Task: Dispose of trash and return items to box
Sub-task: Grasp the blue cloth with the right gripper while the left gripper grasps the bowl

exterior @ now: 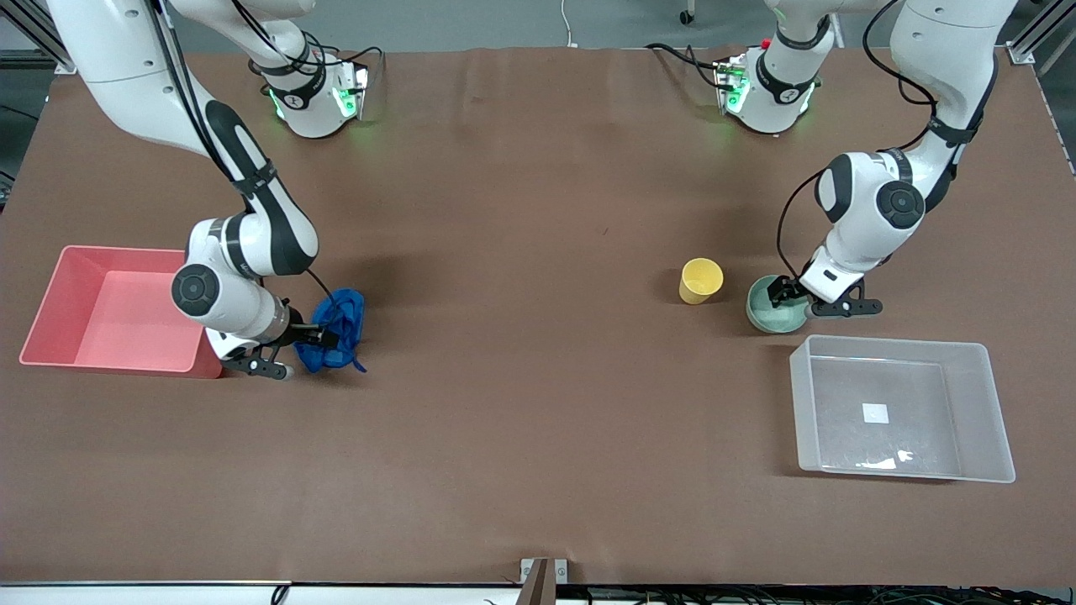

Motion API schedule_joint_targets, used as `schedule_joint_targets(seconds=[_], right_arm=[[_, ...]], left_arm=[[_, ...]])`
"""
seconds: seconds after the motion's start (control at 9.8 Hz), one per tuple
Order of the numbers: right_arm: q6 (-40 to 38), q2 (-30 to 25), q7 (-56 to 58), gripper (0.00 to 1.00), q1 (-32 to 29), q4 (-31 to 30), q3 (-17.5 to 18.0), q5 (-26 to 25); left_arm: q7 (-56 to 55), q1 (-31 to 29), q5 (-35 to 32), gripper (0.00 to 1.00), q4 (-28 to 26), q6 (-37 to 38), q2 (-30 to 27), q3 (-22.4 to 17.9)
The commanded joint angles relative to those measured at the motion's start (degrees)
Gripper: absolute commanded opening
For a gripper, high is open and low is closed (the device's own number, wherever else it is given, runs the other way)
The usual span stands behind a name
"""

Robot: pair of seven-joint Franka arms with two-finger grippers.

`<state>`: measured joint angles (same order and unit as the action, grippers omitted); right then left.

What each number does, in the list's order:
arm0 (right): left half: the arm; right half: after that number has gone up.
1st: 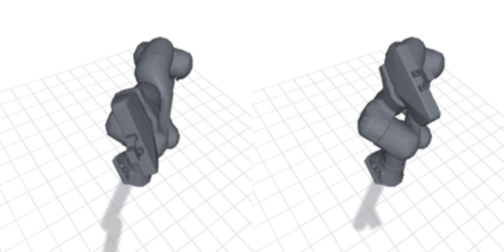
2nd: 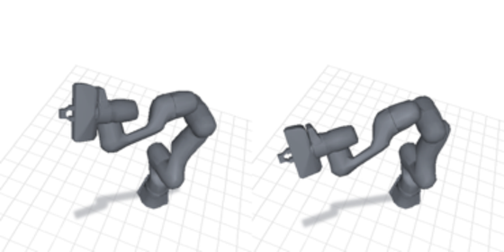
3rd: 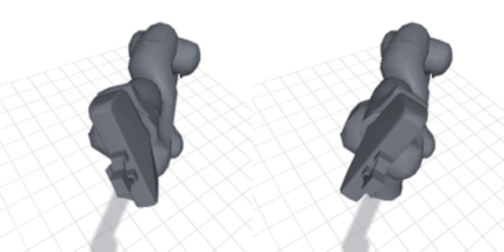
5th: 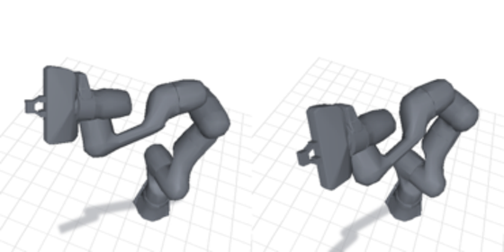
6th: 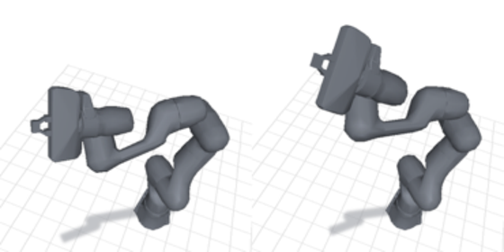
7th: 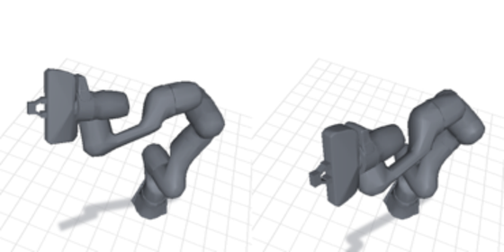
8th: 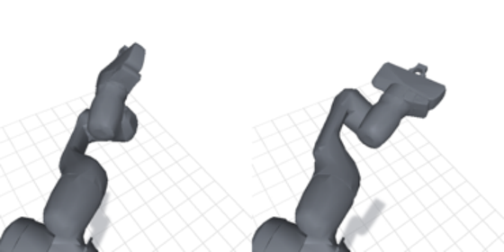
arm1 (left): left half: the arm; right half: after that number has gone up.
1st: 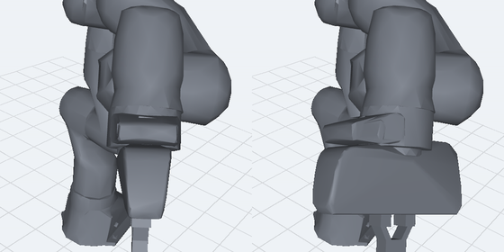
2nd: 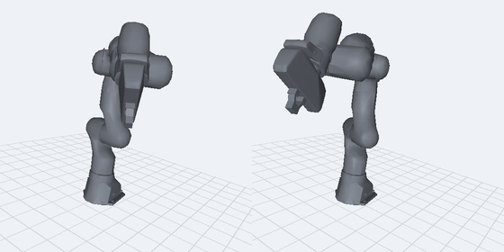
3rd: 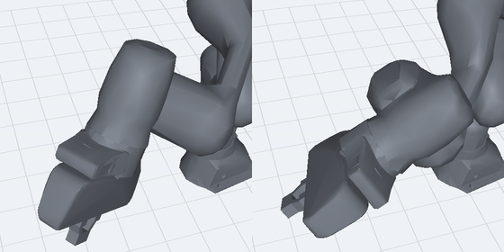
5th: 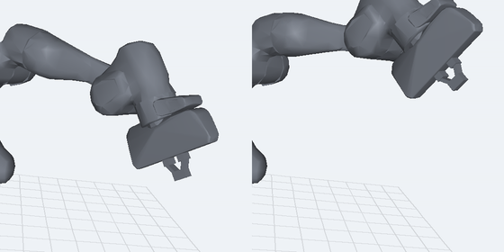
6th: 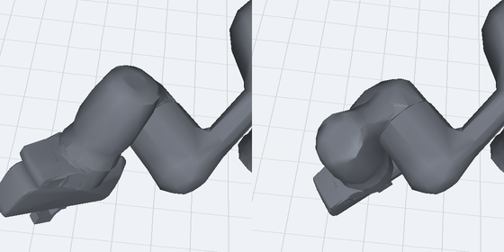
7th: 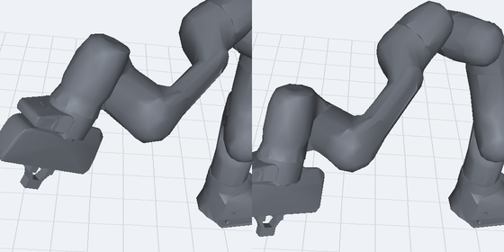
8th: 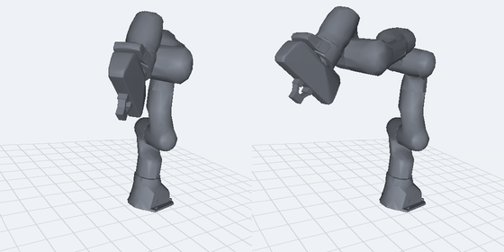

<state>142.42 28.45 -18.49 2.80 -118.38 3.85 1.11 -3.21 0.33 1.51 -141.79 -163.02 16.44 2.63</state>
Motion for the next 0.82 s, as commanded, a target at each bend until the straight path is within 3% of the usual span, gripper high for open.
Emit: schedule_joint_targets(seconds=[0.0, 0.1, 0.2, 0.31, 0.41, 0.71], right_arm=[[0.8, 0.6, -1.6, 0.87, 0.1, -0.3, 0.3, -0.4], [0.5, 0.6, -1.6, 0.58, 0.1, -0.3, 0.3, -0.4], [-0.1, 0.6, -1.8, 0.18, -0.1, 0.1, 0.4, -0.1], [-0.6, 0.4, -3.0, 0.02, -0.3, 0.6, 0.4, 0.0], [-2.7, 0.1, -3.1, 0.01, -0.3, 2.1, 0.4, 0.1], [-18.6, -1.7, -3.2, 0.01, -0.5, 9.9, 0.3, 0.0]], left_arm=[[1.5, 0.0, 0.4, 0.00, 0.5, -0.6, 1.6, -0.1], [1.5, 0.0, 0.4, 0.00, 0.5, -0.5, 1.2, -0.1], [1.3, 0.0, 0.4, 0.00, 0.5, -0.5, 0.8, -0.1], [1.3, 0.0, 0.5, 0.00, 0.3, -0.2, -0.3, -0.1], [1.6, 0.0, 0.5, 0.00, -0.2, 0.8, -3.0, -0.1], [1.9, 0.2, 0.4, 0.00, -0.1, 19.8, -16.6, -0.1]])
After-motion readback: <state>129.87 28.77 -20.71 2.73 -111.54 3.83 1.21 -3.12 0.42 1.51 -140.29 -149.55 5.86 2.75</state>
